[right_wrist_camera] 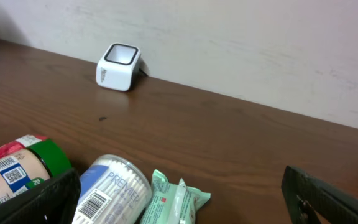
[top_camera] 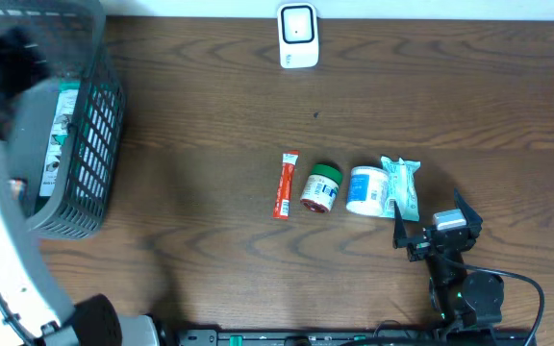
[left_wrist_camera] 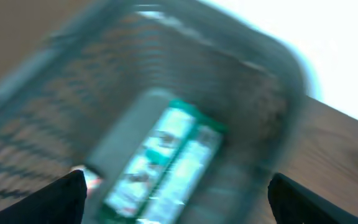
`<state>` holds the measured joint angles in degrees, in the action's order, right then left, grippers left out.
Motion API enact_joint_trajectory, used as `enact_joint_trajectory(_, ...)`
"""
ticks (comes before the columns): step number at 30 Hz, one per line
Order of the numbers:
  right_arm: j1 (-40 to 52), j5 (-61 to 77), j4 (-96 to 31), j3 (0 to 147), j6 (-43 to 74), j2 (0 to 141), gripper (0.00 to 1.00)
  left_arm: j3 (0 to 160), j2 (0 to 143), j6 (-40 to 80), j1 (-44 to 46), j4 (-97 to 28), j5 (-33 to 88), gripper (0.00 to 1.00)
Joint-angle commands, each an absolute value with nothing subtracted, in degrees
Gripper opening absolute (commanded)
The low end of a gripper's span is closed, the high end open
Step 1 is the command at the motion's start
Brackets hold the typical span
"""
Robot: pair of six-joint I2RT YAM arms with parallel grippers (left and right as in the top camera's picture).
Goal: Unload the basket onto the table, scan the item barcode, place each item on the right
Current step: 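Release the sachet and move the left gripper back to the basket, then grasp the green-and-white pouch in the basket with the left gripper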
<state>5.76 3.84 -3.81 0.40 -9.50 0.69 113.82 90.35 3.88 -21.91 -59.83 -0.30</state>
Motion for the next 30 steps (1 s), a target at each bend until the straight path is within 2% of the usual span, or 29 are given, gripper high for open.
enact_joint_trajectory(1, 6.1, 3.9, -4.0, 0.3, -9.5, 0.4, 0.99, 114.2, 94.1, -2.1, -28.6, -58.6, -0.4, 0.90)
enact_joint_trajectory(10, 6.1, 3.9, -4.0, 0.3, -9.5, 0.4, 0.99, 114.2, 107.2, -7.7, -33.8, -58.0, 7.3, 0.96)
enact_joint_trajectory(15, 6.1, 3.9, -4.0, 0.3, -9.5, 0.4, 0.99, 114.2, 117.4, -16.4, -34.4, -58.4, 16.7, 1.00)
enact_joint_trajectory(21, 6.1, 3.9, -4.0, 0.3, -9.5, 0.4, 0.99, 114.2, 126.2, -20.8, -34.5, -57.1, 17.4, 0.98)
enact_joint_trajectory(30, 6.1, 3.9, -4.0, 0.3, -9.5, 0.4, 0.99, 114.1, 136.5, -21.0, -34.6, -56.7, 17.5, 0.98)
